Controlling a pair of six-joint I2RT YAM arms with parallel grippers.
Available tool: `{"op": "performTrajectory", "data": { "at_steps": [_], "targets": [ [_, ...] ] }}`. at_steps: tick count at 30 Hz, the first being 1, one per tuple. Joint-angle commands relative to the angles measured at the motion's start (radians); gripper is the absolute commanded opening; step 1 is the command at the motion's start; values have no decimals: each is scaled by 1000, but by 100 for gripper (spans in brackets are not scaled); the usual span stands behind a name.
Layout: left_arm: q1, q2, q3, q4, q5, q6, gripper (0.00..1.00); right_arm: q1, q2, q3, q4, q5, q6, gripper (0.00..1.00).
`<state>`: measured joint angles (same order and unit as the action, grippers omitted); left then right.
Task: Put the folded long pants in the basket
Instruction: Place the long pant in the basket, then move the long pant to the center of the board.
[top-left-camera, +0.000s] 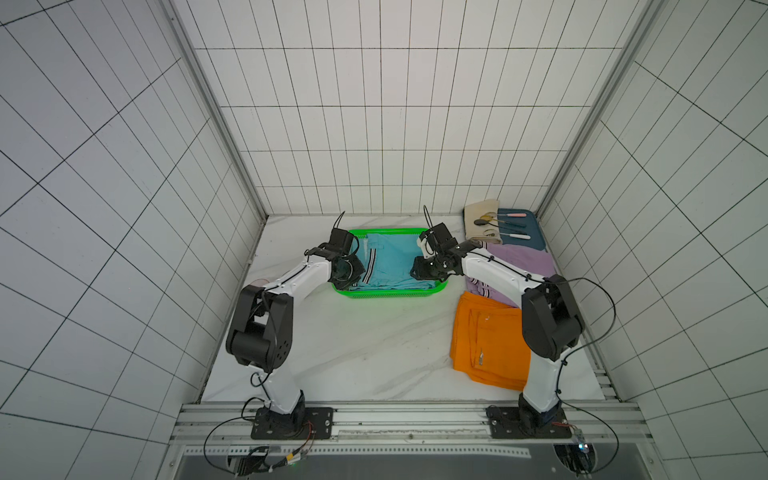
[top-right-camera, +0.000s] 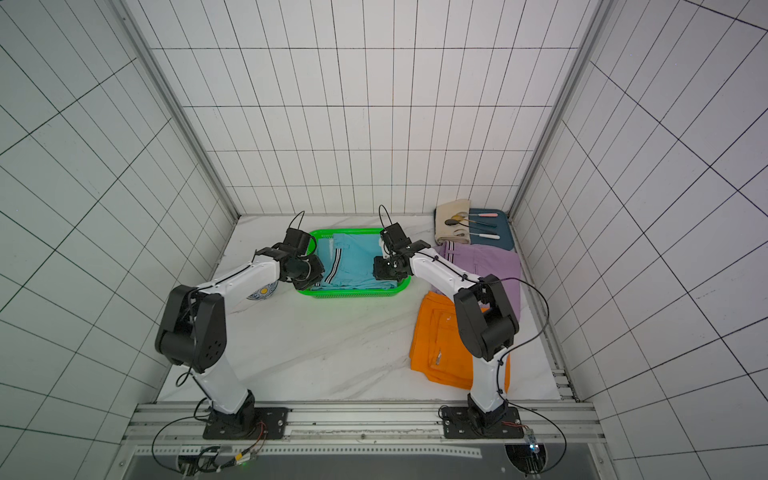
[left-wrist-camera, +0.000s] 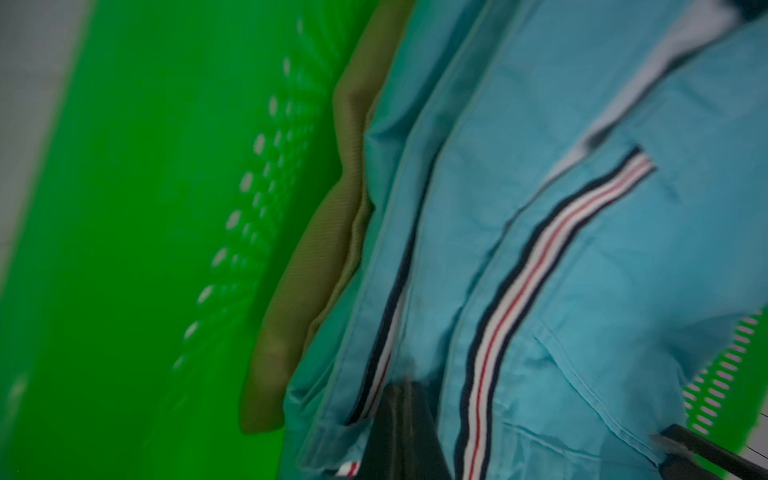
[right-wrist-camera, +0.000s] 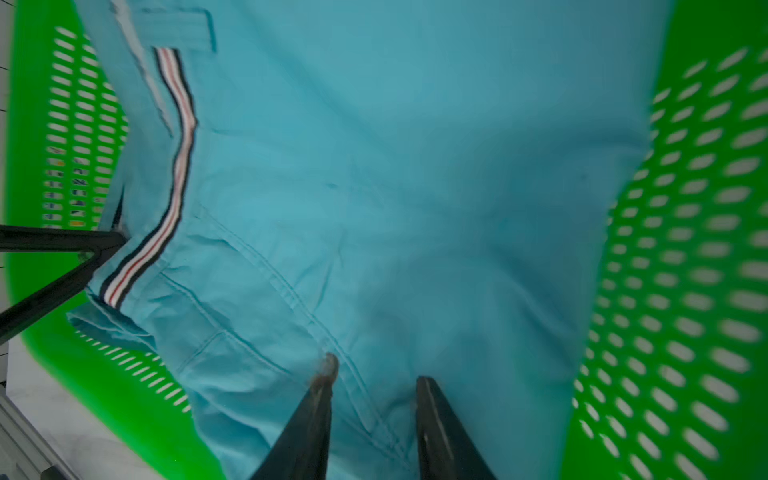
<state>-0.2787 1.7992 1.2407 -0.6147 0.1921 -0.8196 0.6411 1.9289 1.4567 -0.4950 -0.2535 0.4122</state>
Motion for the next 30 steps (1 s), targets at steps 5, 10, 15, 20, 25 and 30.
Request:
{"op": "performTrajectory", "data": {
  "at_steps": [5, 10, 15, 20, 25, 30],
  "targets": [
    [14, 47, 4, 44, 65, -6, 0, -16, 65, -37, 18, -91, 60, 37],
    [9, -92, -29, 48, 10, 3, 0, -13, -30, -47, 22, -32, 17, 46],
    [-27, -359, -119, 103, -39, -8, 53, -17, -290, -153, 72, 76, -18, 60],
    [-219, -699, -257, 131, -153, -77, 97, -49, -640, -346, 171, 108, 40, 74],
    [-558, -883, -463, 273, -216, -181, 97, -88, -902, -440, 150, 93, 69, 81],
    [-773, -707, -553, 472, -203, -204, 97, -116, -1073, -416, 19, 143, 16, 84]
  ]
}}
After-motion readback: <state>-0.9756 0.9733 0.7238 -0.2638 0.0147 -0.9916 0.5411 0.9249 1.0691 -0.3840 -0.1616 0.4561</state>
